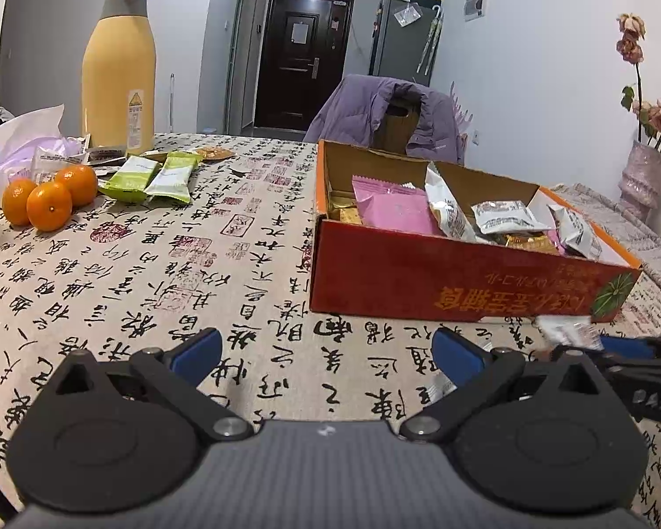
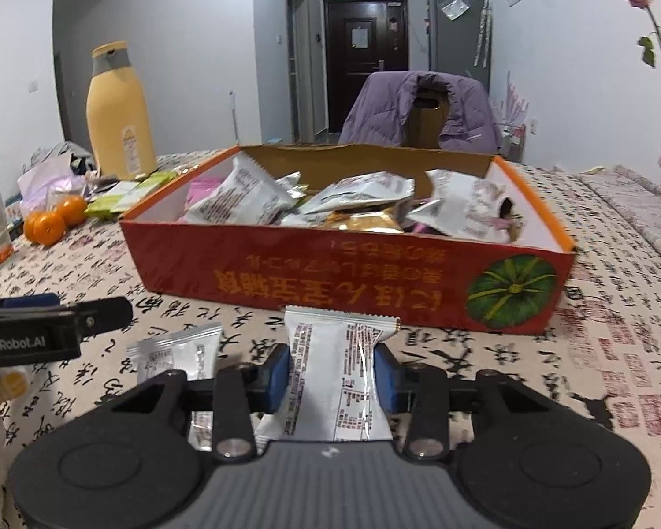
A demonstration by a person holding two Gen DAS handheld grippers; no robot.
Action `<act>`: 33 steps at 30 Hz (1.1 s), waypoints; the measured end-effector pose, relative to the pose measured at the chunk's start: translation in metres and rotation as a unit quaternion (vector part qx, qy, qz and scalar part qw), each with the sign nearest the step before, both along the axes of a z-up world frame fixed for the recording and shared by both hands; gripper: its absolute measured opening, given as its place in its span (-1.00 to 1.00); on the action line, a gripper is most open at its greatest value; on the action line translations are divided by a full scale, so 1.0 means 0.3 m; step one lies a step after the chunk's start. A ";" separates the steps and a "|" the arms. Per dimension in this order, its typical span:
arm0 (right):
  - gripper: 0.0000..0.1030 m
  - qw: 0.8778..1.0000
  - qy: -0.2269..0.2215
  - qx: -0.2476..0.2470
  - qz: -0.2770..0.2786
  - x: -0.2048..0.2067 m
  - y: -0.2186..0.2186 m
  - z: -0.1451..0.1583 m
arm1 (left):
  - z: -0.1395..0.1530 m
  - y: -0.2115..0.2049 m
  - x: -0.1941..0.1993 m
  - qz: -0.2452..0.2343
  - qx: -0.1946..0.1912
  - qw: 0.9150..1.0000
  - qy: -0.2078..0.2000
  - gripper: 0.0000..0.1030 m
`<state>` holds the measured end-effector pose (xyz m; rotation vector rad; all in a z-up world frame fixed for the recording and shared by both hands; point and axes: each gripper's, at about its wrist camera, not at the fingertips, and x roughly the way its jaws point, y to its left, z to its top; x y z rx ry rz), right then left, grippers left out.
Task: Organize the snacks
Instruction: 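Grasp a white sachet with the right gripper while the left grasps another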
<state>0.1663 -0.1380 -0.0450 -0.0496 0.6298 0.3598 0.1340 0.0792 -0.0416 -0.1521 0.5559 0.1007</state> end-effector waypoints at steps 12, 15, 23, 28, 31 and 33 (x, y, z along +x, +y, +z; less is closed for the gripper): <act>-0.23 0.999 -0.027 0.011 -0.024 -0.075 -0.121 0.029 | 0.052 -0.139 -0.002 -0.017 0.013 0.999 0.032 1.00; -0.23 0.999 -0.030 0.013 -0.027 -0.080 -0.140 0.029 | 0.058 -0.200 0.002 -0.026 0.012 0.999 0.046 1.00; -0.23 0.999 -0.029 0.026 -0.038 -0.089 -0.189 0.020 | 0.031 -0.312 0.023 -0.006 0.027 0.996 0.083 1.00; -0.23 0.999 -0.028 0.031 -0.035 -0.097 -0.197 0.014 | 0.009 -0.331 0.035 0.036 0.036 0.994 0.097 1.00; -0.23 0.999 -0.027 0.034 -0.032 -0.098 -0.198 0.008 | -0.003 -0.326 0.044 0.054 0.029 0.992 0.109 1.00; -0.23 0.999 -0.027 0.036 -0.030 -0.100 -0.199 0.006 | -0.013 -0.323 0.043 0.062 0.028 0.991 0.111 1.00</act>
